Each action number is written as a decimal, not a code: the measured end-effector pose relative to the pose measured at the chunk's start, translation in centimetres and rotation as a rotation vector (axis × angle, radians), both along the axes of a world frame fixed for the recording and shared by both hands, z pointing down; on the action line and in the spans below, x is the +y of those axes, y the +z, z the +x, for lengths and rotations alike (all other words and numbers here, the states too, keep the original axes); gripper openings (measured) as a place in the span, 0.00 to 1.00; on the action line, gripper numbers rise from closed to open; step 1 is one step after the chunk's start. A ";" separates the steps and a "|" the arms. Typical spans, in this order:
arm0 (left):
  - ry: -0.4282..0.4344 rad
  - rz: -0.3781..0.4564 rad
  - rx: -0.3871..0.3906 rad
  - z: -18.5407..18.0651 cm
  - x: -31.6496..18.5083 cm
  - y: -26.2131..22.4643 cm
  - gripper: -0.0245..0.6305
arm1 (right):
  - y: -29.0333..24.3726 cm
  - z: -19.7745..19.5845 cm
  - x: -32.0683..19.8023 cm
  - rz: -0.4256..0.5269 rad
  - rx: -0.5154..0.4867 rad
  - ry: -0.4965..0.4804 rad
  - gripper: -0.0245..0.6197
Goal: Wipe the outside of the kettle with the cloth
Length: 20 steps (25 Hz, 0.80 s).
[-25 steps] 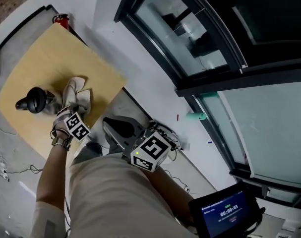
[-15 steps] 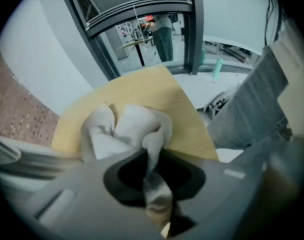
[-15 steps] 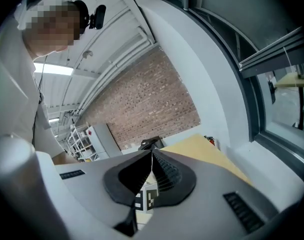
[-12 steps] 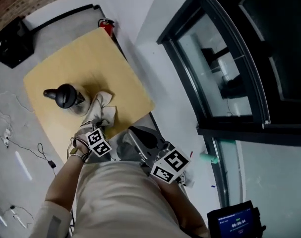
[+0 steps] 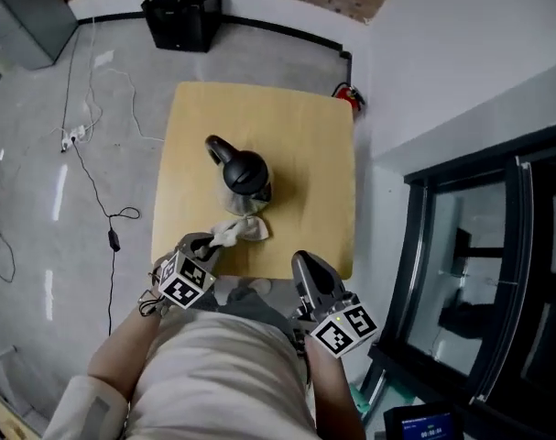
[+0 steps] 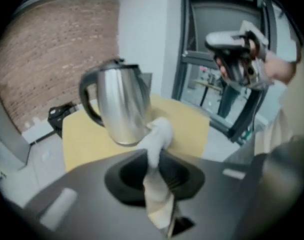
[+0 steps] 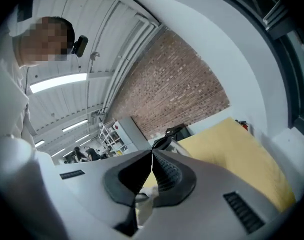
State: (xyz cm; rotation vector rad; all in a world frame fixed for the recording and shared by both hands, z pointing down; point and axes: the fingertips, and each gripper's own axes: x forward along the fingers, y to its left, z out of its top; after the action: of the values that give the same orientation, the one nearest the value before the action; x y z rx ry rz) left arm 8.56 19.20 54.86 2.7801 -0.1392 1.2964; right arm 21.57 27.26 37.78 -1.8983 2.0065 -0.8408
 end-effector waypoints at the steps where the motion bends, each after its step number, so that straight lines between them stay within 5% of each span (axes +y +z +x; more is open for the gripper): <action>1: -0.065 -0.027 0.058 -0.6 -0.9 -1.6 0.13 | 0.2 -0.2 -0.6 -0.005 0.009 -0.025 0.05; 7: -0.385 -0.269 0.398 -3.4 -9.8 -9.2 0.13 | -1.4 0.1 -5.4 -0.043 0.125 -0.002 0.05; 11: -0.299 -0.386 0.545 -1.6 -13.6 -12.6 0.13 | -4.1 -0.1 -12.0 -0.074 0.374 0.045 0.05; 14: -0.272 -0.465 0.600 0.1 -16.3 -13.1 0.13 | -1.1 -0.5 -18.7 -0.203 0.574 0.006 0.05; 17: -0.277 -0.520 0.572 1.3 -17.8 -11.5 0.13 | 2.6 -1.7 -23.2 -0.310 0.729 -0.065 0.05; 20: -0.290 -0.552 0.532 2.4 -17.8 -9.2 0.13 | 3.6 -2.0 -25.0 -0.327 0.760 -0.095 0.05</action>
State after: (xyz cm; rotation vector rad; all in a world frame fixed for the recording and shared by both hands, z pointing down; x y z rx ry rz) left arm 11.00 1.44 45.63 2.3952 -0.1215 0.4156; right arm 19.54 2.28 41.39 -2.6154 2.5033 -0.5250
